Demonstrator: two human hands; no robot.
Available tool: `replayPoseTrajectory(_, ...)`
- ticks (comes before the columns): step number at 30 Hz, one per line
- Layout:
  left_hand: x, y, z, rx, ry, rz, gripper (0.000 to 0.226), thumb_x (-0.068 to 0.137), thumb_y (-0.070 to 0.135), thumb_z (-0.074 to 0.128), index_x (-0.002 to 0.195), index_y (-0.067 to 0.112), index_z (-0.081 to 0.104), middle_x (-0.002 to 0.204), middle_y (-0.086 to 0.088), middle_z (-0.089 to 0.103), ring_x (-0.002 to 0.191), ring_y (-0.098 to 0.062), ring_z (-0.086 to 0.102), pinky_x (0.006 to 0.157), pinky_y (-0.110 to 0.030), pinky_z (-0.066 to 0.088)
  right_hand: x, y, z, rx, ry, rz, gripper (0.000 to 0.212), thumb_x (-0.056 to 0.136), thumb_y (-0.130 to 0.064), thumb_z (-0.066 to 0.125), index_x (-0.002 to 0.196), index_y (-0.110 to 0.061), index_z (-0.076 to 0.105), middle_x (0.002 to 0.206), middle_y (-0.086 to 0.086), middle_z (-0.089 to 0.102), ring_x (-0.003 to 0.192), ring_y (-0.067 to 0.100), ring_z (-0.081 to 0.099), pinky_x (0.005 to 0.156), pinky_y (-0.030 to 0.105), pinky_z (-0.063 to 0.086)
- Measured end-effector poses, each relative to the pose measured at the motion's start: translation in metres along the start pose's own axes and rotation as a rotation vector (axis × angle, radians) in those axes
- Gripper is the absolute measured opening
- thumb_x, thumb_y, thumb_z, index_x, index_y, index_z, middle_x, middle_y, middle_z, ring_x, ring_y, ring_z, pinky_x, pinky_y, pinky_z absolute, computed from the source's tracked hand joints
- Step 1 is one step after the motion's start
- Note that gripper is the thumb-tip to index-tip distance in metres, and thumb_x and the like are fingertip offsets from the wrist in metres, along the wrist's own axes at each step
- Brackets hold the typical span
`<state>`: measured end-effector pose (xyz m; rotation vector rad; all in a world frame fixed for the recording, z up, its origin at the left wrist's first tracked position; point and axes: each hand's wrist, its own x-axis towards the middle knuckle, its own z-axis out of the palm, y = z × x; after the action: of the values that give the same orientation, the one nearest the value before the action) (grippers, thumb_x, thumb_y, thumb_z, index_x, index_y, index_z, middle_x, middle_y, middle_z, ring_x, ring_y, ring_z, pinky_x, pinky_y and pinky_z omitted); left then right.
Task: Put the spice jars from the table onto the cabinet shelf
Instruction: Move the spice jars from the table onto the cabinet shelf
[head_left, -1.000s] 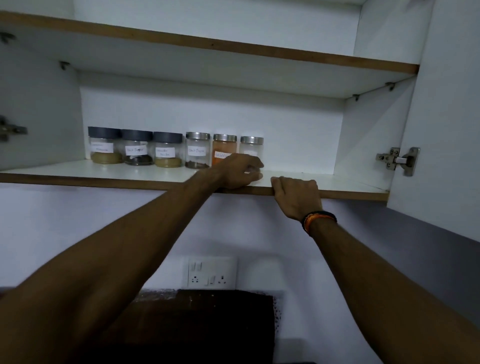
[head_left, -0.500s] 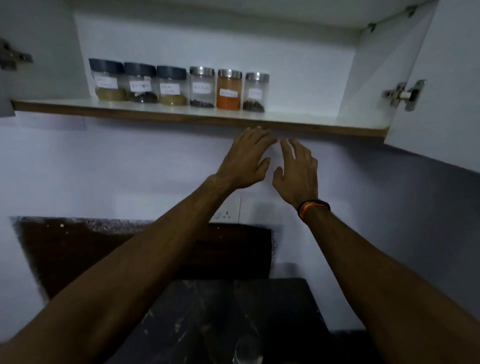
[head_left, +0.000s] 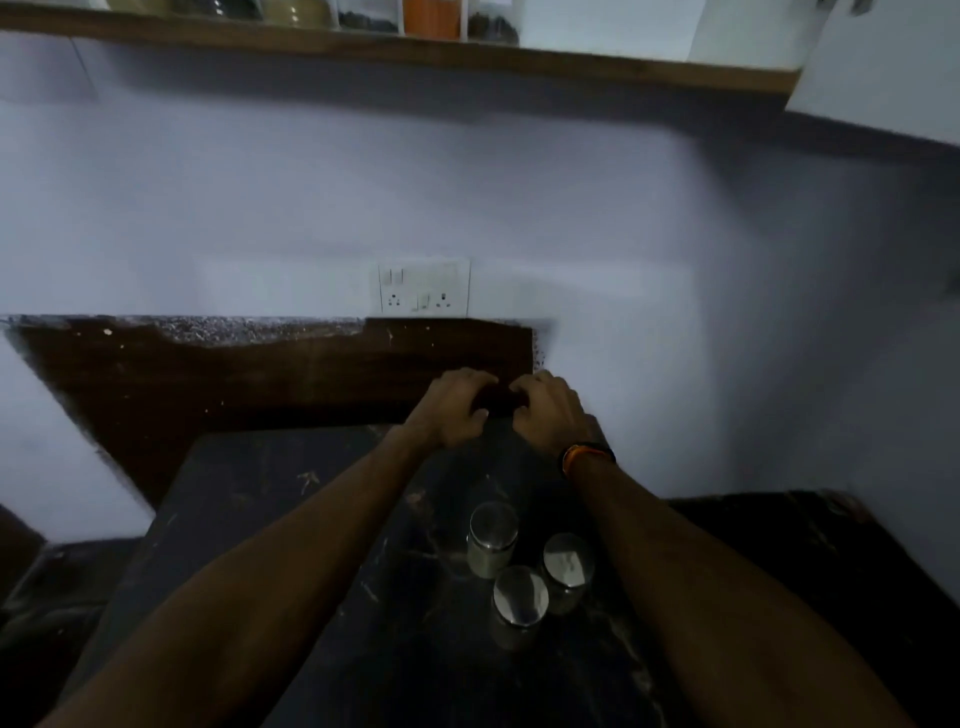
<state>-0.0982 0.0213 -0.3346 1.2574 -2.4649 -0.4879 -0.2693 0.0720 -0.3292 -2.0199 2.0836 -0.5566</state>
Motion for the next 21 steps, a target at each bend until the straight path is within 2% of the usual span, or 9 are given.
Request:
replayPoseTrajectory(3,-0.029,-0.002,0.031,-0.025,-0.089,-0.051,0.055,0.087,0.021,0.066,0.139,0.016,0.051,0.135,-0.009,0.056,0.125,-0.026,0.051,0.108,-0.046,0.041,-0.03,0.008,0.032,0.009,-0.05,0.028,0.034,0.085,-0.024,0.055,0.115,-0.012,0.067,0.115,0.011,0.061,0.107,0.031,0.058,0.092,0.039,0.047)
replayPoseTrajectory(7,-0.061,0.002,0.068,-0.098,-0.178,-0.107,0.042,0.088,0.018,0.066,0.128,0.017,0.057,0.126,-0.005,0.06,0.117,-0.021,0.056,0.102,-0.039,0.046,-0.071,0.015,0.073,0.031,-0.146,0.097,0.018,0.088,-0.025,0.059,0.102,-0.016,0.067,0.107,0.008,0.062,0.101,0.028,0.06,0.09,0.041,0.05)
replayPoseTrajectory(10,-0.079,-0.002,0.095,-0.113,-0.237,-0.128,0.037,0.084,0.028,0.067,0.12,0.023,0.061,0.118,-0.003,0.064,0.11,-0.021,0.06,0.098,-0.04,0.05,-0.098,0.021,0.093,0.029,-0.172,0.115,0.028,0.091,-0.036,0.057,0.107,-0.015,0.068,0.11,0.009,0.063,0.103,0.029,0.06,0.093,0.04,0.049)
replayPoseTrajectory(13,-0.097,-0.001,0.113,-0.15,-0.233,-0.151,0.045,0.081,0.023,0.068,0.125,0.026,0.061,0.122,0.001,0.066,0.111,-0.017,0.062,0.099,-0.035,0.05,-0.118,0.022,0.099,-0.061,-0.216,0.143,0.029,0.093,-0.031,0.054,0.113,-0.016,0.067,0.116,0.008,0.062,0.109,0.029,0.059,0.091,0.038,0.047)
replayPoseTrajectory(16,-0.114,0.004,0.123,-0.189,-0.229,-0.171,0.04,0.086,0.018,0.069,0.126,0.014,0.061,0.121,-0.004,0.064,0.109,-0.02,0.062,0.092,-0.027,0.047,-0.136,0.027,0.107,-0.156,-0.218,0.117,0.025,0.093,-0.031,0.054,0.108,-0.016,0.068,0.112,0.006,0.065,0.105,0.026,0.061,0.089,0.035,0.045)
replayPoseTrajectory(19,-0.125,0.003,0.133,-0.206,-0.226,-0.196,0.034,0.089,0.022,0.067,0.121,0.011,0.062,0.12,-0.008,0.063,0.108,-0.022,0.061,0.091,-0.032,0.05,-0.153,0.032,0.121,-0.207,-0.203,0.062,0.024,0.09,-0.033,0.058,0.098,-0.013,0.068,0.102,0.009,0.067,0.097,0.028,0.063,0.084,0.038,0.048)
replayPoseTrajectory(21,-0.131,0.003,0.137,-0.238,-0.243,-0.205,0.03,0.09,0.018,0.065,0.119,0.013,0.064,0.118,-0.006,0.064,0.107,-0.021,0.061,0.092,-0.035,0.051,-0.161,0.034,0.131,-0.228,-0.2,0.104,0.036,0.086,-0.049,0.056,0.097,-0.016,0.065,0.102,0.008,0.063,0.097,0.027,0.061,0.079,0.041,0.05)
